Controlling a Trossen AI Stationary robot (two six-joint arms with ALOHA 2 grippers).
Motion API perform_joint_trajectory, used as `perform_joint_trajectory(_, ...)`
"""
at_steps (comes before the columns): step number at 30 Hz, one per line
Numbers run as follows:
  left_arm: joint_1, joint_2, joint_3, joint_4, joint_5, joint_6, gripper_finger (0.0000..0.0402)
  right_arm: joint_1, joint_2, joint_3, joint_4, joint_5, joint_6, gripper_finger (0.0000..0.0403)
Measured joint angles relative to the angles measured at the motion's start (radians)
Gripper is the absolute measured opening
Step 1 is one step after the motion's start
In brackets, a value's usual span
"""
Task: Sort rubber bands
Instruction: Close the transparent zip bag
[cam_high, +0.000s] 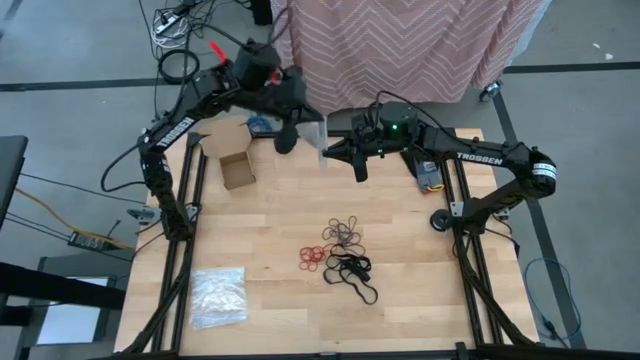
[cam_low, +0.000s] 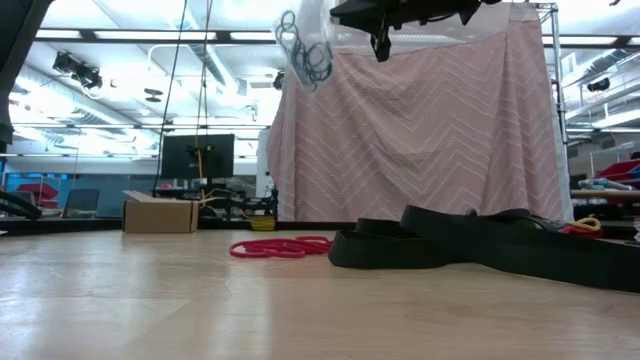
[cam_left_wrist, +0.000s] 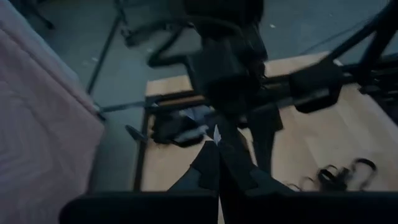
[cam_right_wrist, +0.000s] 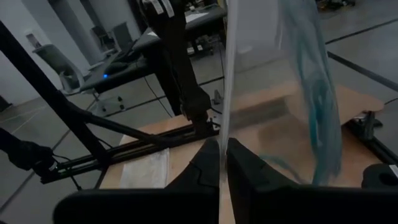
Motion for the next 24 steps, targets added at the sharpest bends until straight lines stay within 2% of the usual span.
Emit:
perform_joint_trajectory(7, 0.001, -0.009, 0.001, 0.033, -0.034, -0.012, 0.0002, 0.000, 0.000, 0.000, -0.014, -0.002, 0.014, 0.0006)
perform_joint_trajectory(10, 0.001, -0.009, 0.000, 0.023, -0.071, -0.013, 0.0015, -0.007, 0.000, -0.001, -0.020, 0.032, 0.032, 0.0003)
perform_joint_trajectory(13, 0.003, -0.014, 0.001, 0.010, -0.083, -0.021, 0.0039, -0.027, 0.004, -0.006, -0.043, 0.061, 0.073, 0.0002)
perform_joint_trajectory(19, 0.002, -0.014, 0.002, -0.120, -0.070, -0.074, 0.0108, -0.071, 0.003, -0.005, -0.061, 0.086, 0.137, 0.0001)
perform_joint_trajectory(24, 0.002, -0.017, 0.002, -0.227, -0.066, -0.175, 0.0152, -0.127, 0.003, -0.004, -0.273, 0.131, 0.146, 0.0003)
